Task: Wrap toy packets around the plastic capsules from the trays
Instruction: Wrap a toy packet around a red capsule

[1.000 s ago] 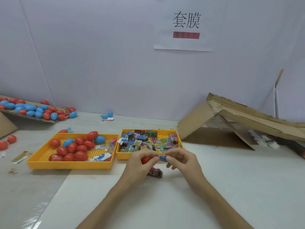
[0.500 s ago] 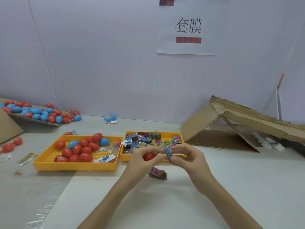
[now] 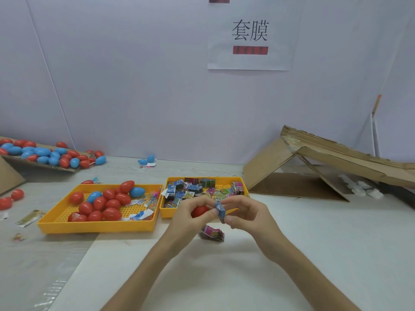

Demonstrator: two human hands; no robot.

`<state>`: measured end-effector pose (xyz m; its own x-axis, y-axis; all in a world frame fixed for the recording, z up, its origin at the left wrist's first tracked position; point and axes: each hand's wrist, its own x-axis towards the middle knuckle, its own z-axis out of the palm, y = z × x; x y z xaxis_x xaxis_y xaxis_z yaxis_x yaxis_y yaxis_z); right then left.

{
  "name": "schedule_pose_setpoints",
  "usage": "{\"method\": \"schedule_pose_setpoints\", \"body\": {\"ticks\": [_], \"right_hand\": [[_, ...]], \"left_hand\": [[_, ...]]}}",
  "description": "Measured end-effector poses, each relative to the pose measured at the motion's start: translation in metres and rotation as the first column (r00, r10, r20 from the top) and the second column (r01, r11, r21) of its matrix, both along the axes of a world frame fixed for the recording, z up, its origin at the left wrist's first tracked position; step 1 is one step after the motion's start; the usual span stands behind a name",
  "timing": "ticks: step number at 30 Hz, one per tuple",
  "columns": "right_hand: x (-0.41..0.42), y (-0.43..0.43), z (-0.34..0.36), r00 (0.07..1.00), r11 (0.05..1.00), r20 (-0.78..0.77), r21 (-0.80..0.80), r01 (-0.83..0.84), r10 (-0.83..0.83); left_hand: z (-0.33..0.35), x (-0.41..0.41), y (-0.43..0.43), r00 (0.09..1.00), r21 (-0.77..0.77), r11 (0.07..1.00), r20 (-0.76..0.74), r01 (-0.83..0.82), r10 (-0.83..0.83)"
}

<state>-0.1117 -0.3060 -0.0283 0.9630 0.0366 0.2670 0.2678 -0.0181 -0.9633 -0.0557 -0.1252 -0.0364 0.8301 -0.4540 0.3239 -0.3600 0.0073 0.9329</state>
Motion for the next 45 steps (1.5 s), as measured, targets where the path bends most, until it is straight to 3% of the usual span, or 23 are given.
{"method": "schedule_pose_setpoints", "body": {"ticks": [8,15,27,37,45], "right_hand": [[0.003,-0.005,-0.002,0.998,0.999,-0.044,0.031,-0.040,0.041],[0.005,-0.007,-0.007,0.995,0.997,-0.084,0.062,-0.054,0.059],[0.002,-0.007,-0.003,0.976,0.992,-0.179,0.010,-0.124,0.124],[0.006,-0.013,-0.003,0.983,0.994,-0.176,0.100,-0.039,0.056],[0.008,-0.014,-0.003,0.985,0.986,-0.175,0.166,0.030,0.000]], "left_hand": [[-0.001,0.000,0.000,1.000,0.058,0.998,-0.024,-0.002,0.003],[0.001,0.000,0.001,0.997,0.022,1.000,-0.076,-0.009,0.010],[-0.002,0.000,-0.001,0.999,0.112,0.993,-0.006,-0.036,0.037],[0.007,0.002,0.001,0.970,-0.092,0.995,-0.243,-0.026,0.003],[0.000,0.005,0.002,0.985,0.011,0.994,-0.139,-0.104,0.105]]}}
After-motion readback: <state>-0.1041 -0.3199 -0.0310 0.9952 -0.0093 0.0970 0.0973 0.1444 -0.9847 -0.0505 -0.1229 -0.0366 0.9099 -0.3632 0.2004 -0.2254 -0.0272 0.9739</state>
